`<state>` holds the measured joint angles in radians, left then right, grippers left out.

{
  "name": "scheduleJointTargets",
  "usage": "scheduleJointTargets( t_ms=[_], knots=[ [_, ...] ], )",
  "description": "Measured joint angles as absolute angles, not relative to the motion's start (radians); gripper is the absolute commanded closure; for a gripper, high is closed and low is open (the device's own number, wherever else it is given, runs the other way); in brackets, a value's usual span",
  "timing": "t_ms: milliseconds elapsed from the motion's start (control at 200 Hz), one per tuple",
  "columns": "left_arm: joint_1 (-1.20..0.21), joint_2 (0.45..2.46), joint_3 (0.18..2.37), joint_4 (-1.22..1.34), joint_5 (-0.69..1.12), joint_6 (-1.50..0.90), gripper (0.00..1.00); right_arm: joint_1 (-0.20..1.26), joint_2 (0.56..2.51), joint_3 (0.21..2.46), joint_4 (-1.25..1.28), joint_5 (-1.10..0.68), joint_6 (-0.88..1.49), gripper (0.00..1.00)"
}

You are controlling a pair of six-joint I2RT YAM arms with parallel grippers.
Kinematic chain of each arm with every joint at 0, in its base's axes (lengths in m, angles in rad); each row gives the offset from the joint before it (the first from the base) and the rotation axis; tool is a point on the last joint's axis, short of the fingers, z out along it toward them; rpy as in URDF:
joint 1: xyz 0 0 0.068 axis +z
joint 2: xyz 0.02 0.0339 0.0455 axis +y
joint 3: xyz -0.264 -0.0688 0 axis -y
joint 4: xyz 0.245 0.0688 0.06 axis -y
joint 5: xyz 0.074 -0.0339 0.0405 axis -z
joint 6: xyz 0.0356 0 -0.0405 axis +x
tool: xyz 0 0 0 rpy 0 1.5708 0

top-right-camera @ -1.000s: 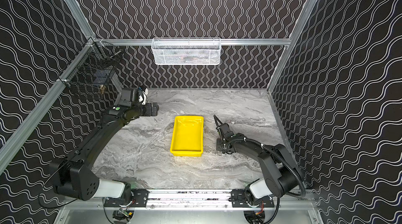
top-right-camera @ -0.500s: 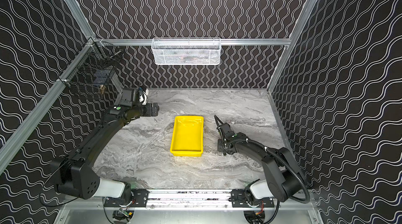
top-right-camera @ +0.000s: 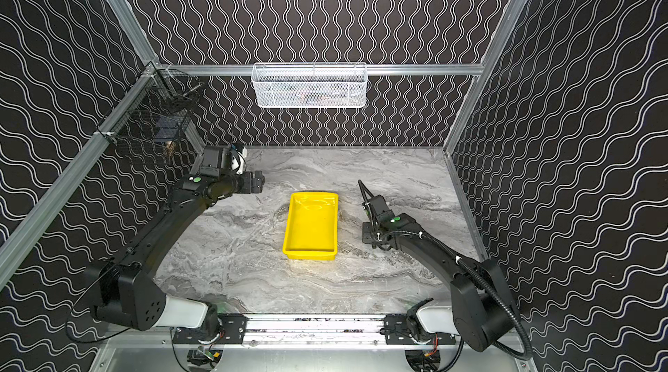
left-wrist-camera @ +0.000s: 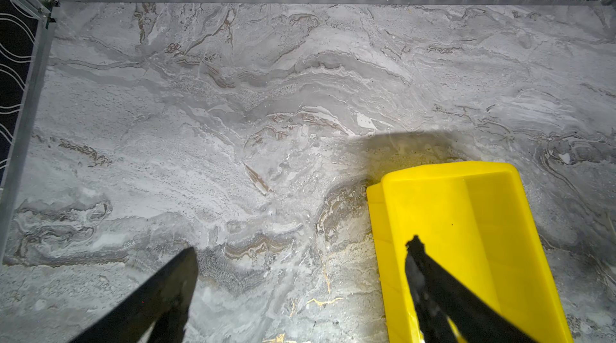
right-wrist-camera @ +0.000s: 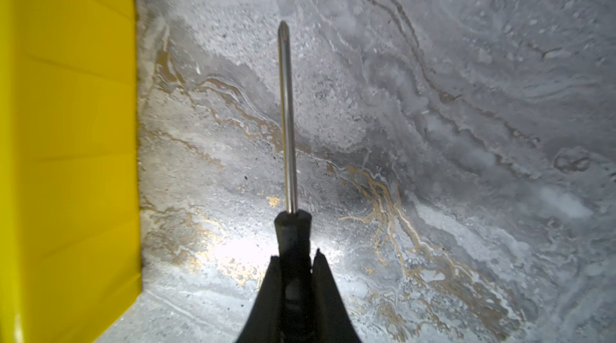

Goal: Put the screwdriver in the bin
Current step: Pick up the screwdriver from the middle-right of the table.

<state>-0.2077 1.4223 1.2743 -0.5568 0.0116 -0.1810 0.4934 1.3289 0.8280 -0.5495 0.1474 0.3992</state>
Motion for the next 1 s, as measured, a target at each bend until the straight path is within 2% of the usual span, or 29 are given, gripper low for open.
scheduleJointTargets(
  t_ms=[385, 996],
  knots=[
    [-0.202, 1.422, 1.274, -0.556, 0.019, -0.182, 0.01, 0.516, 1.331, 1.05, -0.631, 0.133, 0.339, 0.94],
    [-0.196, 1.422, 1.274, -0.557, 0.035, -0.185, 0.01, 0.706, 1.671, 1.296, -0.614, 0.088, 0.325, 0.94]
  ],
)
